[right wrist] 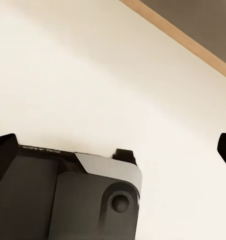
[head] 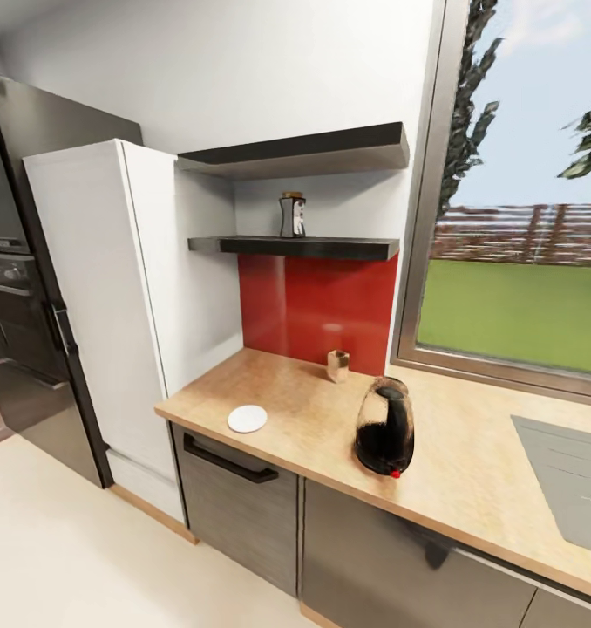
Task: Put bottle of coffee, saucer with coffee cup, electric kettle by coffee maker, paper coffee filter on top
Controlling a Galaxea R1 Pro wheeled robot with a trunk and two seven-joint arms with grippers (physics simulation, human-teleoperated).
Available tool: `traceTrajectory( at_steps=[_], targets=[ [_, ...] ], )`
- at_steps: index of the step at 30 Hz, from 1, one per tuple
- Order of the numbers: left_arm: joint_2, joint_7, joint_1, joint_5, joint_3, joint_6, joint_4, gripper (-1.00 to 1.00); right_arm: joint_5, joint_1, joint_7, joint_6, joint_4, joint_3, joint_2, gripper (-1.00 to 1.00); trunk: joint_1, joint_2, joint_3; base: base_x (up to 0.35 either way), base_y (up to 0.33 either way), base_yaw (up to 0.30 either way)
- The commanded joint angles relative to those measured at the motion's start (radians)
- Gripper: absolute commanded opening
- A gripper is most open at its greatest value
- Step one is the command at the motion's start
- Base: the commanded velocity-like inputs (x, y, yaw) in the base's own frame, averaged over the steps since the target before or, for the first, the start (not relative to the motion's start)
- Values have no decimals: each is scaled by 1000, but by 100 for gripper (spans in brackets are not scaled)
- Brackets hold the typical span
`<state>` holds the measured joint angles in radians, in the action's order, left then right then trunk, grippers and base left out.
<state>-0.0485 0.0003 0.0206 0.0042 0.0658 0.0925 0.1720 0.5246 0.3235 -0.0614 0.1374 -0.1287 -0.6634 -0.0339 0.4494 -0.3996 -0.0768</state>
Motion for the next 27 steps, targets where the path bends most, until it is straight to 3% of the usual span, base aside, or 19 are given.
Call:
traceTrajectory(
  at_steps=[1,12,27],
  targets=[
    [-1,0,1,0,6,1,1,100,8,0,-6,5,-2,-8,0,100,1,0,0,127,319,0],
    [-1,0,1,0,6,1,1,100,8,0,-6,5,-2,-8,0,100,1,0,0,127,319,-53],
    [-1,0,1,0,6,1,1,100,8,0,-6,5,-2,-8,0,100,1,0,0,85,319,-243]
  ],
)
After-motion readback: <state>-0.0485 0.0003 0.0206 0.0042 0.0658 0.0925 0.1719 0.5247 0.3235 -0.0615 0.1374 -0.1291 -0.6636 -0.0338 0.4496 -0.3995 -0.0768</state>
